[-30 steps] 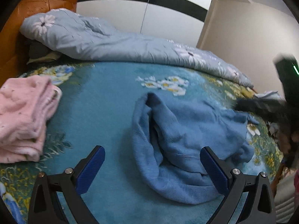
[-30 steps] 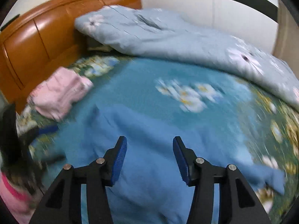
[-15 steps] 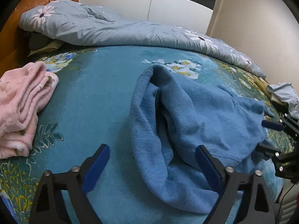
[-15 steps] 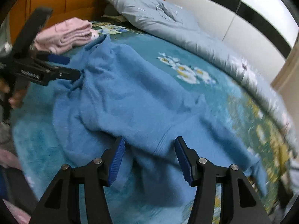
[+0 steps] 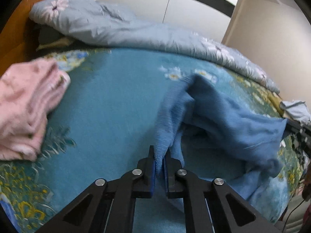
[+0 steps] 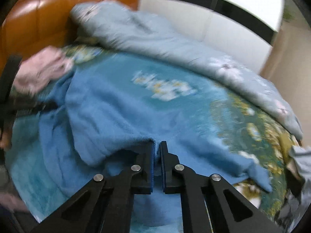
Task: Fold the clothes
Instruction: 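Grasp the sweatshirt edge with the left gripper while the right gripper grasps another edge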
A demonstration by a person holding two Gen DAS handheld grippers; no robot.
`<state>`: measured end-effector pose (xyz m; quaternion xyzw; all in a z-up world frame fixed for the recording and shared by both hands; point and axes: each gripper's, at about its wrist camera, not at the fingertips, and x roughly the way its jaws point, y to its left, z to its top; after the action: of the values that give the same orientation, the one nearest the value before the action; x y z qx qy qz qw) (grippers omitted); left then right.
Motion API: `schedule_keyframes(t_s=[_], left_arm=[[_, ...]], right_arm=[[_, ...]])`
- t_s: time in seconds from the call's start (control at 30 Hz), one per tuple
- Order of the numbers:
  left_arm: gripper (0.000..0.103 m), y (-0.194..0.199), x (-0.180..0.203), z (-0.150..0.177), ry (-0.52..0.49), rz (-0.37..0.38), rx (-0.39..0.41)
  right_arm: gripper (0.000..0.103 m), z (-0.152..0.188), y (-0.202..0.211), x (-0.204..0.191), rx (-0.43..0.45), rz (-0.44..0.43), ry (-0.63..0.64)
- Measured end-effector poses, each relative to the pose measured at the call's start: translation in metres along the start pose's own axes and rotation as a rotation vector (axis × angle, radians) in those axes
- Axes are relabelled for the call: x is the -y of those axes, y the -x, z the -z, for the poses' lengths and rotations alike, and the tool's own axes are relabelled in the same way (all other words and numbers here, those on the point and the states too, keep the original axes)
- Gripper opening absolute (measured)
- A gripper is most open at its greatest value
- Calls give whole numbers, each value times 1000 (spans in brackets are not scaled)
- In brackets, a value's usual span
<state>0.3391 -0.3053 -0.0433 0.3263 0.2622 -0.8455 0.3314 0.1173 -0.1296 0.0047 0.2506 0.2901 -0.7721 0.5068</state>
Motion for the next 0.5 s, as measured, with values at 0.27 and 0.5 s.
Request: schedule_keyframes(t_s=[0.27,0.5], left_arm=[[6,98,13,-41,-55,74,268],[6,183,23,-52,-121,153,427]], right_arm=[[4,-43,105,68,256,167,-209],[2,-55,220,76,487,267,-239]])
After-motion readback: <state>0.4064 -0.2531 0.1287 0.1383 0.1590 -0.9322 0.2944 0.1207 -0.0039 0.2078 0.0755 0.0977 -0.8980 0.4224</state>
